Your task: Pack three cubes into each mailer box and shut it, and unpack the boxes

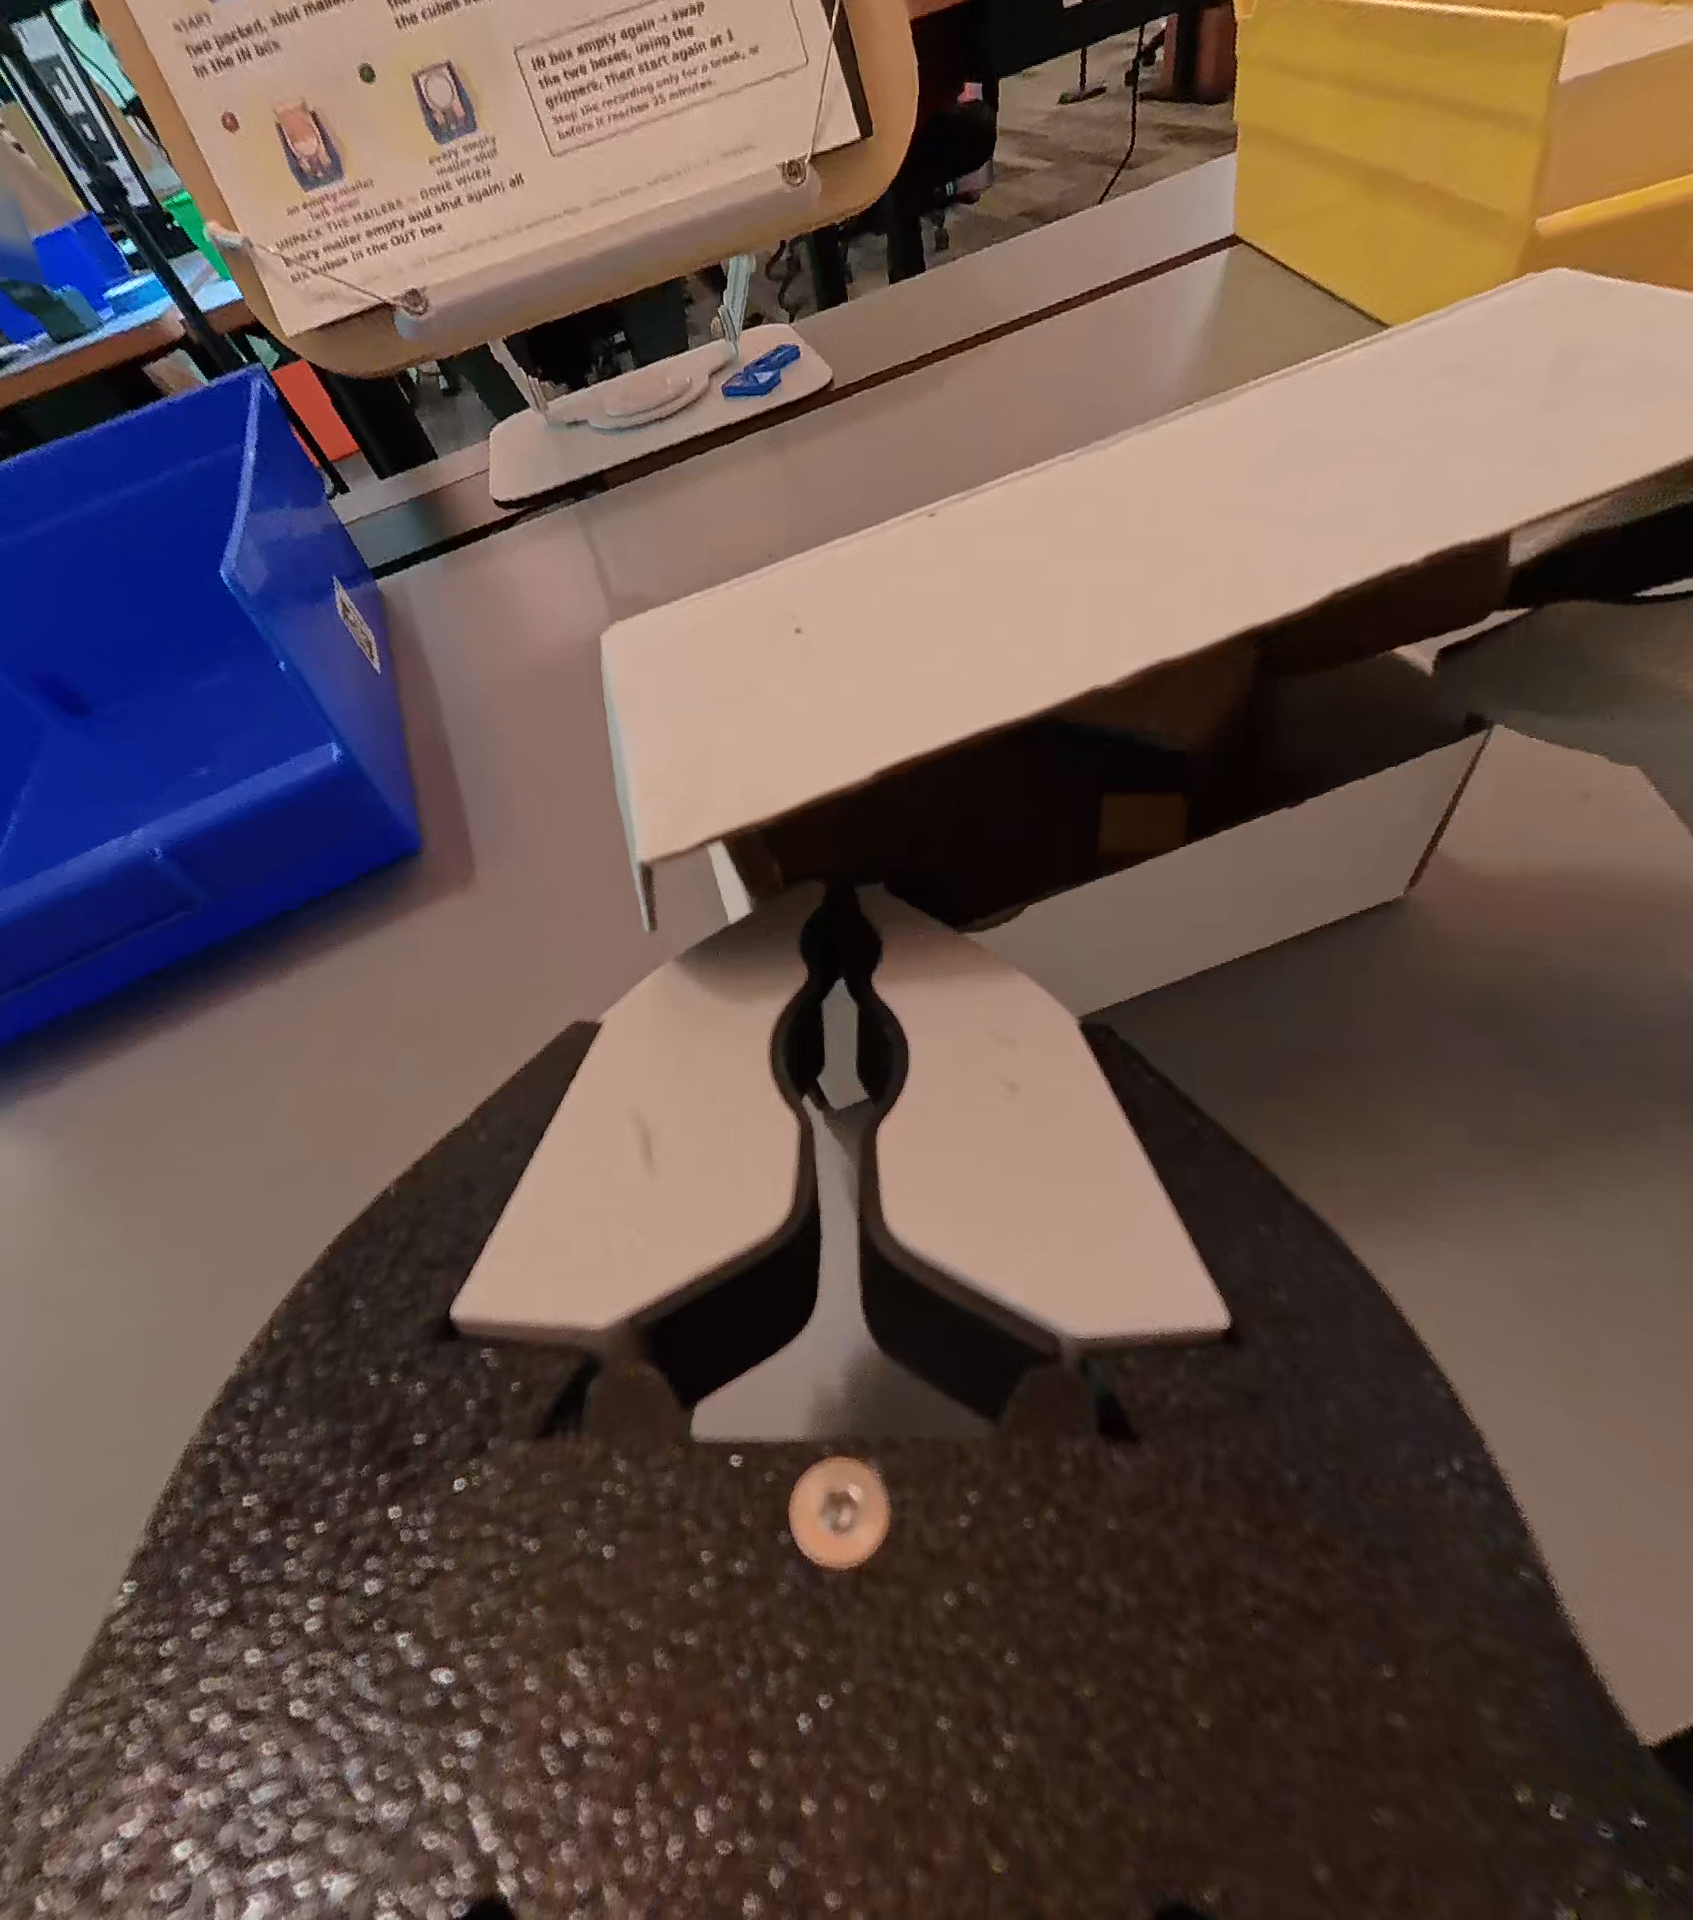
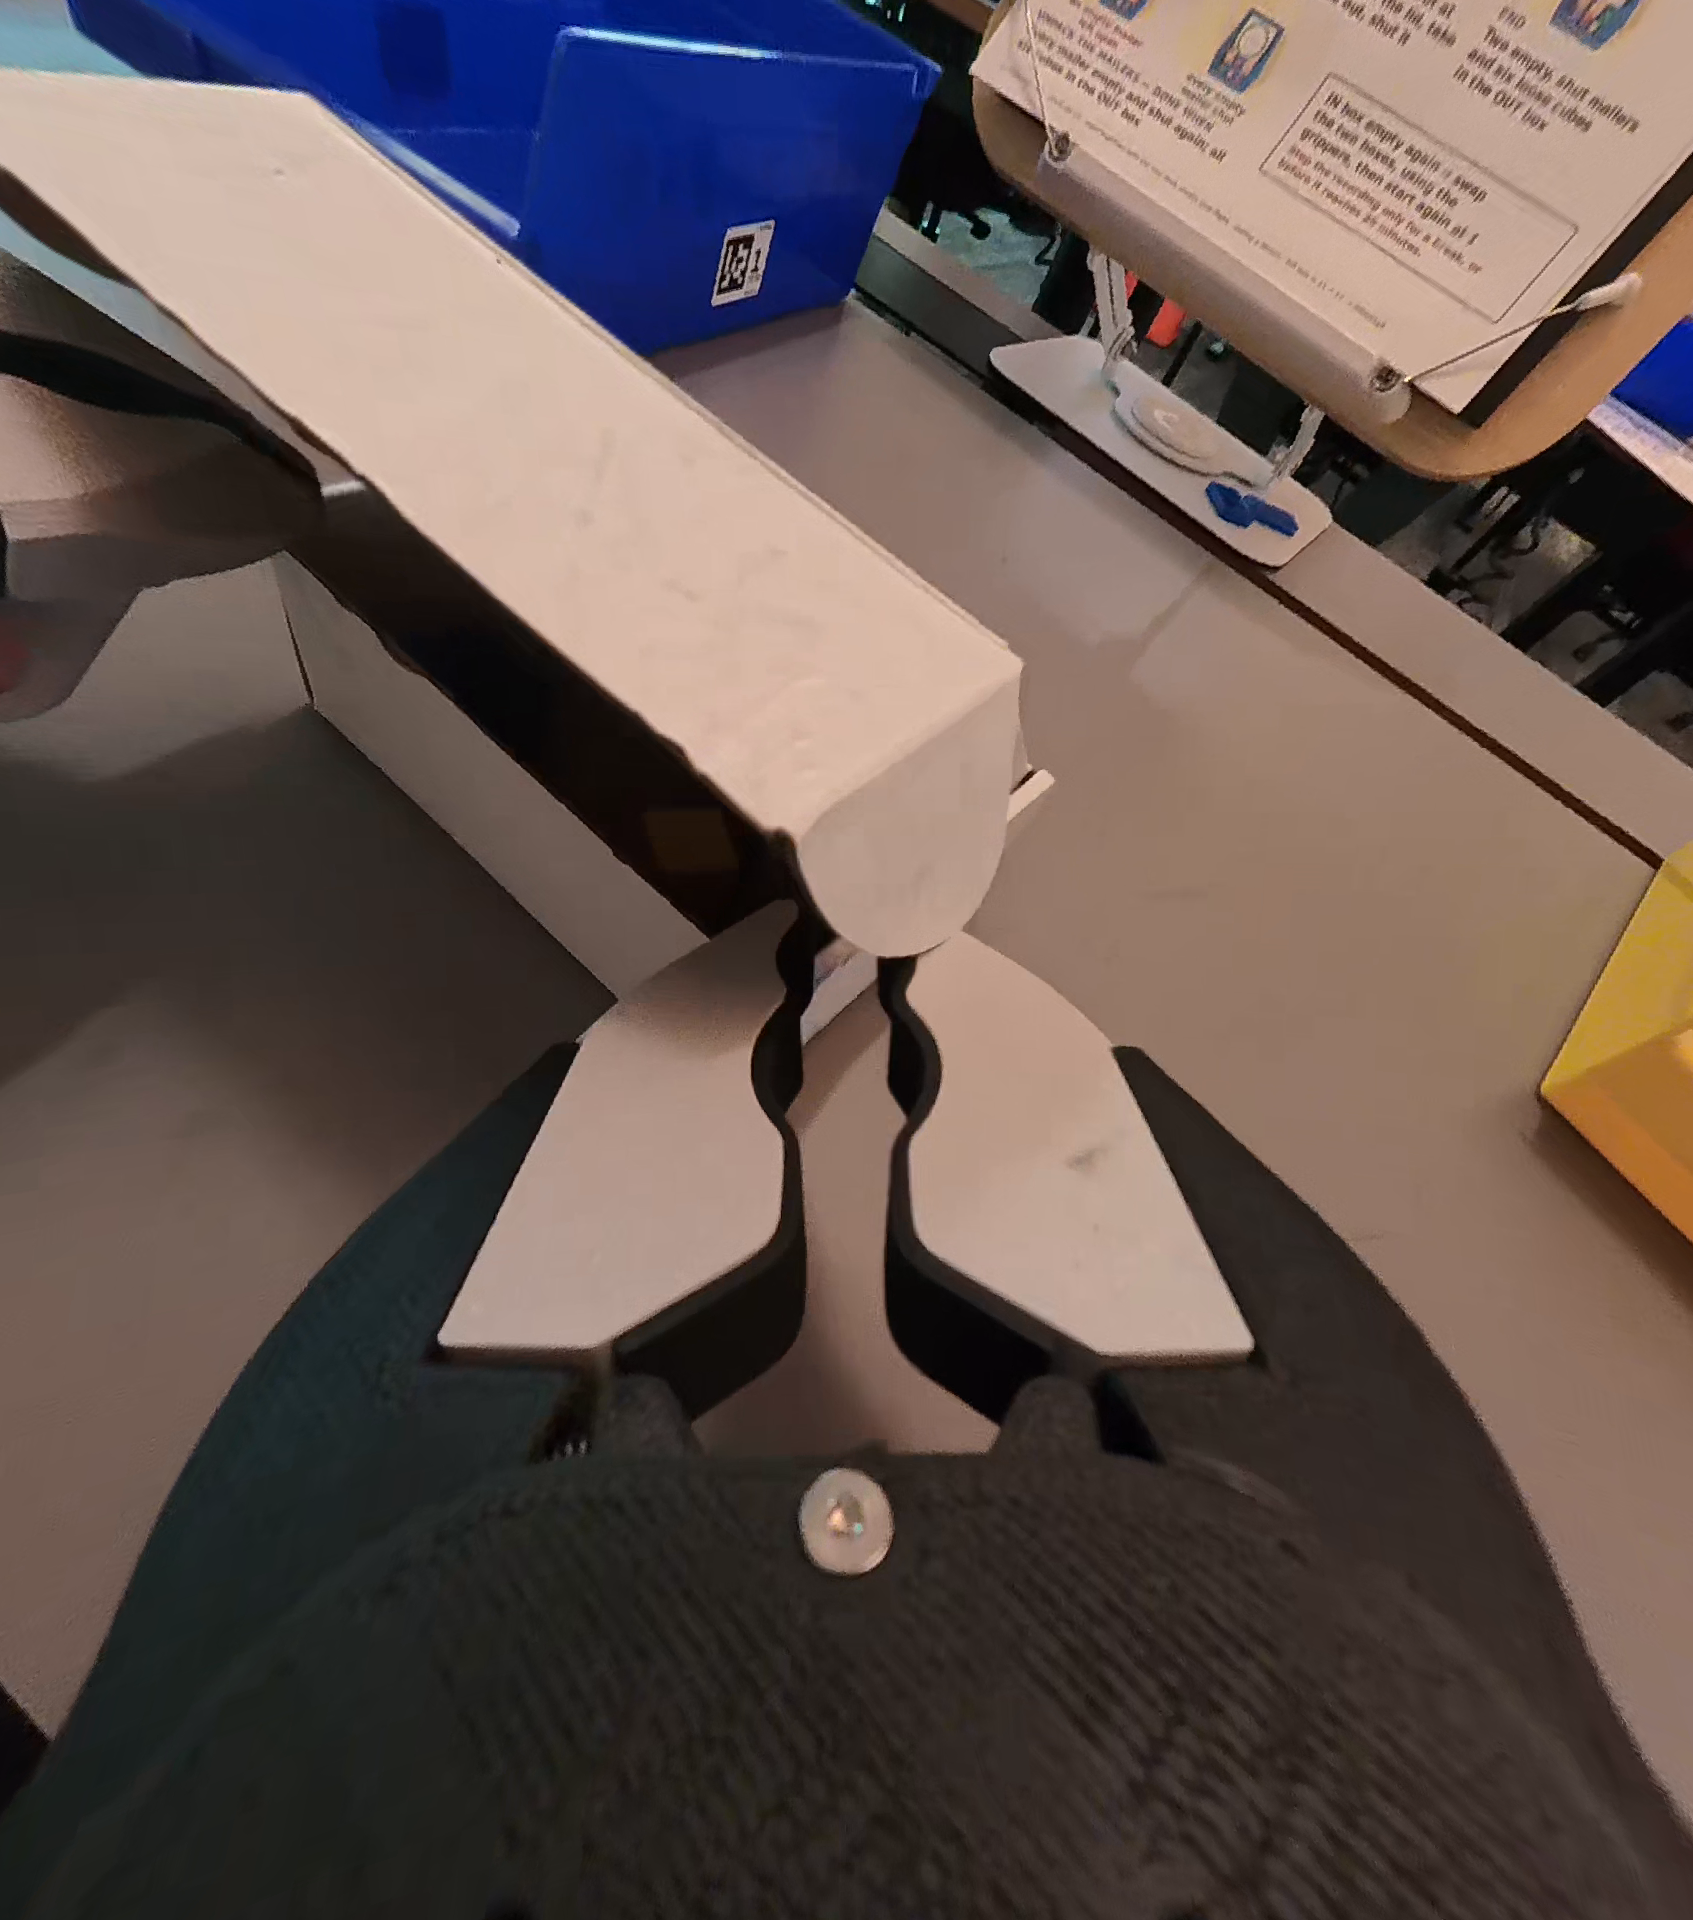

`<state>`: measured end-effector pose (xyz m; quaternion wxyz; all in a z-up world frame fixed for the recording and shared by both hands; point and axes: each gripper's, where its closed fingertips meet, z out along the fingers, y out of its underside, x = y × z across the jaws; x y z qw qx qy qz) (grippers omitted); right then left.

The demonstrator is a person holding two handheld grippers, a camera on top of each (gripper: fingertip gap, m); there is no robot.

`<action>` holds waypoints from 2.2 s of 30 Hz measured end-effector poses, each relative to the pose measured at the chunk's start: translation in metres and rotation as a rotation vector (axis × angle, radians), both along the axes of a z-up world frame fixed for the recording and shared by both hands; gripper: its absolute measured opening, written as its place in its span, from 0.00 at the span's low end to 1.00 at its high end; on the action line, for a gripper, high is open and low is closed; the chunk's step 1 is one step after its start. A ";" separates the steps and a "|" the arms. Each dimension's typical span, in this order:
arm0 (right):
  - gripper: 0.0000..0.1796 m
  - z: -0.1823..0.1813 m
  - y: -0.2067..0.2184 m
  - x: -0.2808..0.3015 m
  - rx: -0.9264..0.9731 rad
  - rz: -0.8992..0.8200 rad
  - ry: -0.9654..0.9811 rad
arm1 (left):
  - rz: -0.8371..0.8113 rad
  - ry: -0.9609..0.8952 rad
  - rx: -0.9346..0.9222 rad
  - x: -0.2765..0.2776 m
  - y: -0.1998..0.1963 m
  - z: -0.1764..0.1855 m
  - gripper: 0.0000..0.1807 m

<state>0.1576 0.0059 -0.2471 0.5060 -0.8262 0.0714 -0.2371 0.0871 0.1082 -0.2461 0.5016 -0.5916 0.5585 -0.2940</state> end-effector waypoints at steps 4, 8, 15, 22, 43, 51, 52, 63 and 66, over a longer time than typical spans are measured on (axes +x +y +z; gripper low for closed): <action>0.10 0.004 -0.005 0.001 0.005 -0.002 -0.047 | -0.010 -0.015 0.008 -0.002 0.002 0.005 0.02; 0.13 0.007 -0.006 -0.001 0.031 0.011 -0.071 | -0.028 -0.020 -0.011 -0.005 0.003 0.006 0.04; 0.16 0.006 -0.003 0.008 0.069 -0.065 -0.023 | -0.035 -0.010 -0.019 -0.005 0.005 0.003 0.05; 0.03 0.008 -0.003 0.012 0.094 -0.078 -0.027 | -0.059 0.006 -0.043 -0.004 0.000 -0.004 0.05; 0.01 0.002 -0.002 0.015 0.096 -0.083 -0.037 | -0.118 0.018 0.001 -0.002 -0.011 -0.005 0.05; 0.01 0.002 -0.001 0.016 0.081 -0.096 -0.049 | -0.088 -0.010 0.052 -0.010 -0.007 0.005 0.06; 0.00 0.002 -0.001 0.016 0.080 -0.097 -0.047 | -0.068 0.002 0.054 -0.011 -0.005 0.004 0.06; 0.08 0.033 -0.005 0.017 0.094 -0.107 -0.089 | 0.001 -0.059 0.078 -0.006 0.008 0.037 0.13; 0.14 0.048 -0.009 0.020 0.080 -0.124 -0.196 | 0.031 -0.047 0.127 -0.006 0.015 0.041 0.13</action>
